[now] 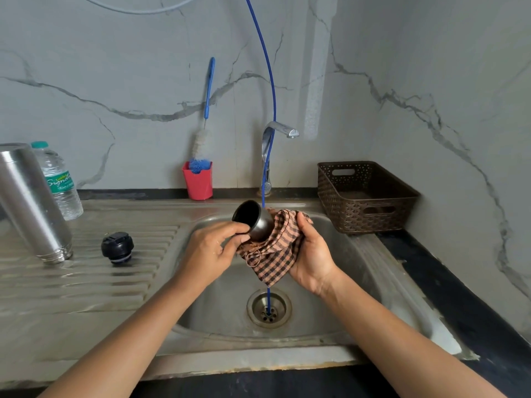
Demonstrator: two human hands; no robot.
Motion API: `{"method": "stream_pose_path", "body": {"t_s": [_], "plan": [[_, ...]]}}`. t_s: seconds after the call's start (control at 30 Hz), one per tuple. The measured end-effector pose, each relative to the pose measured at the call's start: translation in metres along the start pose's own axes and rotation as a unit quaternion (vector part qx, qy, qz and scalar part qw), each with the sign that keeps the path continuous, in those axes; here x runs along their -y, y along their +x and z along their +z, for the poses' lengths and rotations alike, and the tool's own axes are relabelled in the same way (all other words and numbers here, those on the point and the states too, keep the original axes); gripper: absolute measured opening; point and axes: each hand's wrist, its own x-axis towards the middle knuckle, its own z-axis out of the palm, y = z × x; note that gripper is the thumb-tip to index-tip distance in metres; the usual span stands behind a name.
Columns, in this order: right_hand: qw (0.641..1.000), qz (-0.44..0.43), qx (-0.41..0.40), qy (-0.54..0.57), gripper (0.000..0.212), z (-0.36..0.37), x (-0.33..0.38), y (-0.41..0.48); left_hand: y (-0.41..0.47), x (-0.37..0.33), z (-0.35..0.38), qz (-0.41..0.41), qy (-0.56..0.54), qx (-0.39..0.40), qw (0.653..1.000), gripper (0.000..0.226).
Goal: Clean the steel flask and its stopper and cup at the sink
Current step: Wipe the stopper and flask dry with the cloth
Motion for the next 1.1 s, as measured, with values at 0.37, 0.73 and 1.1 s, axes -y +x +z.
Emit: {"method": "stream_pose_path", "body": {"t_s": [0.37,0.73,1.1], "plan": [[0.999,-0.001,0.007,-0.034,0.050,-0.002,0.003,-0.003,0.000,0.016,-0.095,-0.136,0.124,0.010,0.983,0.014],[0.997,0.027,-0.013,-0.076,0.047,0.008,-0.012,-0.005,-0.048,0.006,-0.161,-0.496,-0.482,-0.142,0.708,0.031],[0.994,0.000,-0.067,-0.088,0.046,0.000,-0.005,-0.006,-0.036,-0.001,-0.129,-0.443,-0.515,-0.189,0.710,0.021]]}}
